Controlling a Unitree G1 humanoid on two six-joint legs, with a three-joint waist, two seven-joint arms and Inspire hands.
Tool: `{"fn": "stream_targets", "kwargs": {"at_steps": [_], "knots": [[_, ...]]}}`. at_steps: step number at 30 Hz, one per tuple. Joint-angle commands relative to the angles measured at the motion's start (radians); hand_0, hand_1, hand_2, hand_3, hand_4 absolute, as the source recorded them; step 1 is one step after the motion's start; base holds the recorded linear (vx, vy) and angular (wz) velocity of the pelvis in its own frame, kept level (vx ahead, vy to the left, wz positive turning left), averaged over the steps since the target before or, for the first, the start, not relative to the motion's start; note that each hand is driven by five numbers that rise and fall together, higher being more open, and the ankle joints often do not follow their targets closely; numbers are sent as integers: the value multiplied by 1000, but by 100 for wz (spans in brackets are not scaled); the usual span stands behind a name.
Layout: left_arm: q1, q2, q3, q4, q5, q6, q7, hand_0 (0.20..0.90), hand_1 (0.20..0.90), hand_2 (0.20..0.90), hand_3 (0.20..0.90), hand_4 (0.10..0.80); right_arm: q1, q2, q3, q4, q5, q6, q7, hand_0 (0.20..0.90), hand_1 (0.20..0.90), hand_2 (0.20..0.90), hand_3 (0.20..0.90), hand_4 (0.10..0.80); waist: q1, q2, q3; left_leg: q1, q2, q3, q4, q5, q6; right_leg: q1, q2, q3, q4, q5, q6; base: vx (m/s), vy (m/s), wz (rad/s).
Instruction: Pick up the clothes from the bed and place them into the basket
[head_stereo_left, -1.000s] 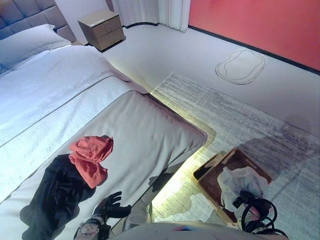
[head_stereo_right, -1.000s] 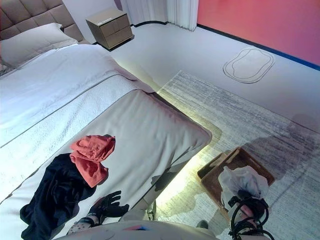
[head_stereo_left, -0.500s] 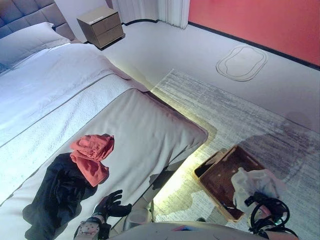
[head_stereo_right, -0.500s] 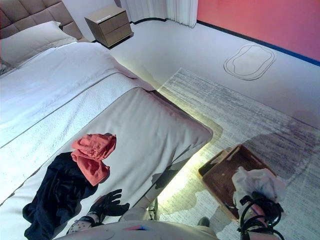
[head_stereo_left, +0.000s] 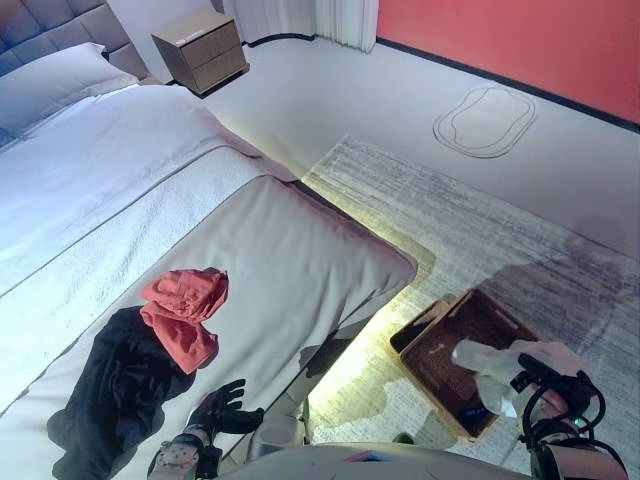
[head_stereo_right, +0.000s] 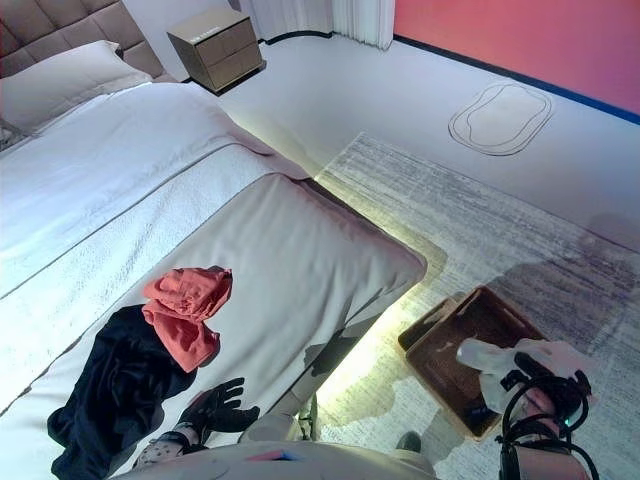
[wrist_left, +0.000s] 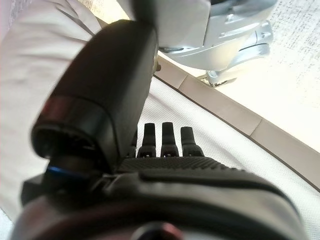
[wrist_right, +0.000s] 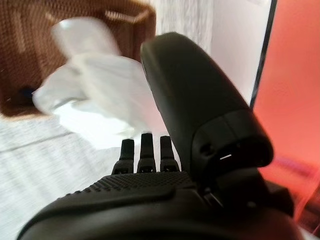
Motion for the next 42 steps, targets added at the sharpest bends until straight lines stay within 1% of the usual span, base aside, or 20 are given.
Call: {"fn": "stream_targets", "kwargs": {"at_steps": [1,7,10,14,16,21,23,24,27,28,29,30,31,32,33,35,38,39,41,42], "knots": [[-44,30,-41,9,9,-34,-12,900,900,900,900,800,-90,-106,45,-91,-50,-42,93,900,900,900,900,800,32,0,-5,-42,-8,-27,13,-43,-13,-34,-27,-52,75,-6,21,0,0,0],[-23,23,-22,5,7,-43,-13,900,900,900,900,800,-46,-47,114,-188,-75,-11,192,900,900,900,900,800,24,-9,-5,-43,-6,-20,10,-42,-12,-35,-22,-51,68,-9,19,0,0,0],[-15,15,-9,15,10,-50,-13,900,900,900,900,800,-14,-12,139,-201,-97,-4,228,900,900,900,900,800,21,-15,-12,-43,-3,-15,10,-42,-12,-31,-19,-51,65,-12,18,0,0,0],[-10,2,8,20,16,-50,3,900,900,900,900,800,42,67,226,-196,-179,5,289,900,900,900,900,800,21,-24,-24,-39,4,-11,9,-41,-12,-22,-16,-63,70,-24,14,0,0,0],[-9,0,11,21,14,-52,7,900,900,900,900,800,51,80,247,-189,-183,4,302,900,900,900,900,800,24,-26,-26,-38,5,-12,8,-40,-12,-18,-13,-67,72,-28,12,0,0,0],[-13,-7,35,39,2,-58,19,900,900,900,900,800,73,120,325,-168,-252,8,371,900,900,900,900,800,49,-35,-41,-50,10,-35,10,-28,-17,3,-1,-97,82,-51,-1,6,-24,11],[-16,-7,44,42,-19,-53,20,900,900,900,900,800,71,128,369,-173,-274,11,405,900,900,900,900,800,66,-34,-44,-60,13,-54,13,-20,-20,11,8,-109,92,-68,-12,9,-10,27],[-16,-9,57,55,-24,-55,17,900,900,900,900,800,63,135,413,-177,-293,2,408,900,900,900,900,800,89,-32,-43,-75,16,-77,17,-10,-25,19,15,-122,103,-83,-24,8,0,25],[-6,-14,69,76,-13,-61,13,900,900,900,900,800,51,146,463,-202,-339,11,415,900,900,900,900,800,117,-30,-42,-98,28,-93,18,15,-38,34,25,-144,115,-99,-35,39,26,32],[-4,-17,74,87,7,-69,6,900,900,900,900,800,55,150,479,-221,-343,22,402,900,900,900,900,800,116,-34,-45,-95,47,-59,18,5,-54,51,26,-151,125,-129,-36,66,67,47],[-4,-17,75,90,20,-71,-5,900,900,900,900,800,62,154,487,-243,-349,27,389,900,900,900,900,800,112,-34,-45,-95,62,-9,23,10,-58,57,21,-181,135,-134,-37,-32,112,68],[-11,-15,68,86,55,-73,-25,900,900,900,900,800,70,155,492,-275,-366,35,365,900,900,900,900,800,89,-40,-48,-94,96,138,67,6,-54,55,1,-246,141,-118,-35,-129,172,90],[-16,-14,65,79,60,-63,-31,900,900,900,900,800,77,153,497,-296,-392,39,365,900,900,900,900,800,76,-45,-50,-98,109,190,87,-1,-50,54,-10,-272,144,-108,-31,-136,164,152],[-20,-14,57,71,60,-55,-32,900,900,900,900,800,79,150,503,-309,-403,39,362,900,900,900,900,800,69,-49,-50,-102,110,216,100,-7,-44,53,-19,-284,146,-100,-25,-48,227,193],[-28,-16,46,66,47,-40,-28,900,900,900,900,800,76,141,524,-334,-456,34,387,900,900,900,900,800,68,-52,-50,-114,104,226,105,-13,-31,58,-34,-289,171,-105,-17,-6,236,191],[-27,-19,46,64,44,-37,-25,900,900,900,900,800,68,136,537,-349,-503,41,407,900,900,900,900,800,71,-56,-55,-112,82,221,94,-21,-15,62,-47,-285,194,-113,-2,55,224,109],[-34,-10,54,40,4,-24,-1,900,900,900,900,800,38,122,590,-384,-653,41,432,900,900,900,900,800,97,-75,-85,-67,-3,182,46,-54,42,72,-119,-261,285,-41,55,140,246,50],[-37,-7,54,39,-7,-19,4,900,900,900,900,800,32,120,598,-384,-689,30,432,900,900,900,900,800,100,-77,-89,-61,-11,176,41,-59,50,73,-127,-257,299,-37,60,141,216,50],[-55,1,57,28,-6,2,12,900,900,900,900,800,7,117,621,-382,-742,23,420,900,900,900,900,800,112,-84,-100,-45,-52,143,30,-76,78,59,-188,-238,404,26,93,151,228,47],[-66,7,56,25,-1,10,16,900,900,900,900,800,-9,115,637,-384,-794,14,408,900,900,900,900,800,112,-84,-104,-27,-70,117,19,-91,96,31,-232,-210,496,74,115,193,237,72]]}}
